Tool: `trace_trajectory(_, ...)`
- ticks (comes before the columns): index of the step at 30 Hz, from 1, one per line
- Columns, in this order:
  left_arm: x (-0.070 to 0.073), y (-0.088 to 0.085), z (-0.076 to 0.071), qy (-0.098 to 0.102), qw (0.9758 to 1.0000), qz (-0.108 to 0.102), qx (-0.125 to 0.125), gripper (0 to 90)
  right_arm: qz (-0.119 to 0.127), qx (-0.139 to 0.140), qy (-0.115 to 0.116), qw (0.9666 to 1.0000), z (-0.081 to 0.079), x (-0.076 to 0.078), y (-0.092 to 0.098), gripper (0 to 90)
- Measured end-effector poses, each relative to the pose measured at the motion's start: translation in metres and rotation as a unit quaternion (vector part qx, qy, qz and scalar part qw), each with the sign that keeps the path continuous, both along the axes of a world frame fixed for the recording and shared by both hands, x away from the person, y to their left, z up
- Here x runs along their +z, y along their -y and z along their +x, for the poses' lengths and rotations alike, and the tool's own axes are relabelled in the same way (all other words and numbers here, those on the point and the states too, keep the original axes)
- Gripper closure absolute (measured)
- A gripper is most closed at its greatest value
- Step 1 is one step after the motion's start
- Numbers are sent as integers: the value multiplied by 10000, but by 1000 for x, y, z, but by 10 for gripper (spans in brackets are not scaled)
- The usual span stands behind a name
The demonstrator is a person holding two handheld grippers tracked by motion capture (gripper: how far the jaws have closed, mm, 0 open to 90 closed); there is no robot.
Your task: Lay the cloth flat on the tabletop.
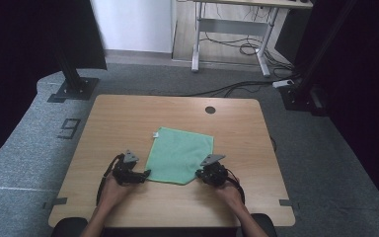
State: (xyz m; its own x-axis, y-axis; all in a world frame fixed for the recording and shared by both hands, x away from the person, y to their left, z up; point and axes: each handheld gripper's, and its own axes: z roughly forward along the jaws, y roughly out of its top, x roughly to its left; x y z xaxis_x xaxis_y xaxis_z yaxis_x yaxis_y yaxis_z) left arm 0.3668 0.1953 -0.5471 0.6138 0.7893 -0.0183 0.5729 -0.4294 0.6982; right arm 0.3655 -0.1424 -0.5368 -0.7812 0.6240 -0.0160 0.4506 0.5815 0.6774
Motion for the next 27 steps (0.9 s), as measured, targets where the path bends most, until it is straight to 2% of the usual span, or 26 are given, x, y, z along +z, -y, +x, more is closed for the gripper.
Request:
trace_trajectory(3, 0, 0, 0, 1, 10000, 1, -4, 207, 111, 1, 45, 9999, 0, 8, 0, 852)
trace_trajectory(5, 0, 0, 0, -4, 10000, -1, -10, 205, 376, -28, 81, 9993, 5, 22, 3, 852)
trace_trajectory(6, 0, 0, 0, -4, 10000, -1, -10, 204, 376, -28, 81, 9993, 5, 22, 3, 852)
trace_trajectory(7, 0, 0, 0, -4, 10000, -1, -13, 203, 444, -25, 105, 9990, 10, 30, 2, 852)
trace_trajectory(8, 0, 0, 0, -5, 10000, -1, -16, 203, 444, -25, 105, 9990, 10, 30, 2, 852)
trace_trajectory(12, 0, 0, 0, -9, 10000, 4, -32, 202, 437, 34, 247, 9987, 22, 48, -6, 850)
trace_trajectory(14, 0, 0, 0, -10, 10000, 7, -39, 202, 382, 42, 281, 9989, 35, 57, -15, 849)
trace_trajectory(15, 0, 0, 0, -8, 10000, 4, -30, 202, 382, 42, 281, 9989, 35, 57, -15, 849)
trace_trajectory(19, 0, 0, 0, -10, 10000, 12, -38, 202, 271, 1, 199, 9994, 58, 58, -28, 845)
trace_trajectory(20, 0, 0, 0, -9, 10000, 15, -41, 202, 271, 1, 199, 9994, 58, 58, -28, 845)
trace_trajectory(21, 0, 0, 0, -7, 10000, 9, -35, 202, 212, -31, 152, 9997, 66, 54, -33, 842)
trace_trajectory(23, 0, 0, 0, -7, 10000, 13, -41, 202, 195, -57, 112, 9997, 70, 52, -35, 841)
trace_trajectory(25, 0, 0, 1, -4, 10000, 16, -42, 202, 104, -95, 42, 9999, 81, 42, -40, 827)
trace_trajectory(27, 0, 0, 1, -6, 10000, 16, -41, 202, 107, -118, 25, 9999, 82, 41, -41, 819)
